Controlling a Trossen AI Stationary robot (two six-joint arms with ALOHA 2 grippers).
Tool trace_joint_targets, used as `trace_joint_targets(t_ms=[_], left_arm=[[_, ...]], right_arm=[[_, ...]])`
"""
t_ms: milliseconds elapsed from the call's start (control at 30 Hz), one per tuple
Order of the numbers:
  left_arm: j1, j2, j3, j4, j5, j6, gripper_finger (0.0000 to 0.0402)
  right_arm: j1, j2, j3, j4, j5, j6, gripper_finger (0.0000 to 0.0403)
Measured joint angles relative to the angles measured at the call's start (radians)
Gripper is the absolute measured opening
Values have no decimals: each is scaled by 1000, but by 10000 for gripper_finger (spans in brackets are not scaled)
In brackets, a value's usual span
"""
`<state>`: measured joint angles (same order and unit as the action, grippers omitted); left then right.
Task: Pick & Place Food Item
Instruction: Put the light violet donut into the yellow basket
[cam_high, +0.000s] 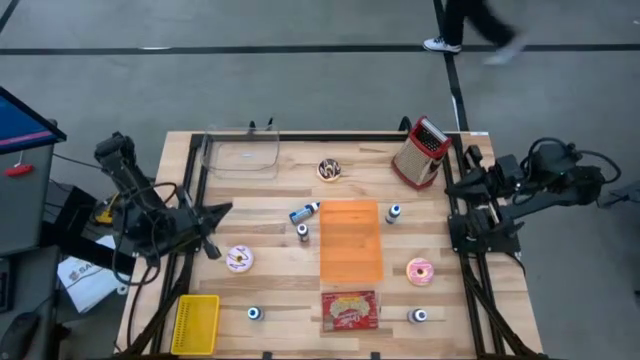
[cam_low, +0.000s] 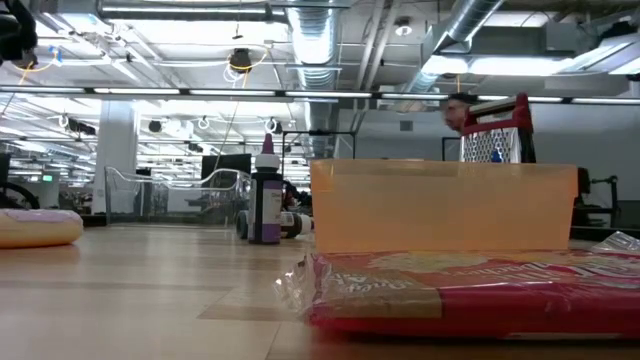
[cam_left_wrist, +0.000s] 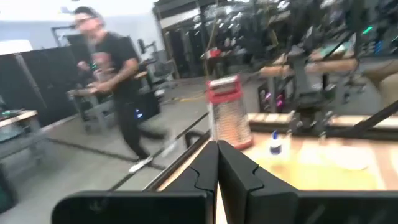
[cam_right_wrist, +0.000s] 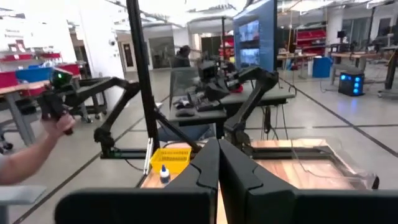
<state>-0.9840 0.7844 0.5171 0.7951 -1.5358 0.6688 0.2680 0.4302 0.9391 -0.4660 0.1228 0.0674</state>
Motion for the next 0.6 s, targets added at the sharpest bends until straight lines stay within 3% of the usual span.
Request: trace_joint_targets(t_ms=[133, 267, 433, 600], left_arm=[[1, 17, 13, 16, 55, -34, 0], [1, 15, 16, 23, 188, -128, 0], [1, 15, 16, 23, 319, -135, 0], [2, 15, 16, 30, 363, -120, 0]], right_arm=[[0, 0, 14, -9, -17, -2, 0], [0, 1, 14, -11, -24, -15, 0], [0, 1, 14, -22, -24, 14, 0], [0, 1, 14, -20, -25, 97, 0]])
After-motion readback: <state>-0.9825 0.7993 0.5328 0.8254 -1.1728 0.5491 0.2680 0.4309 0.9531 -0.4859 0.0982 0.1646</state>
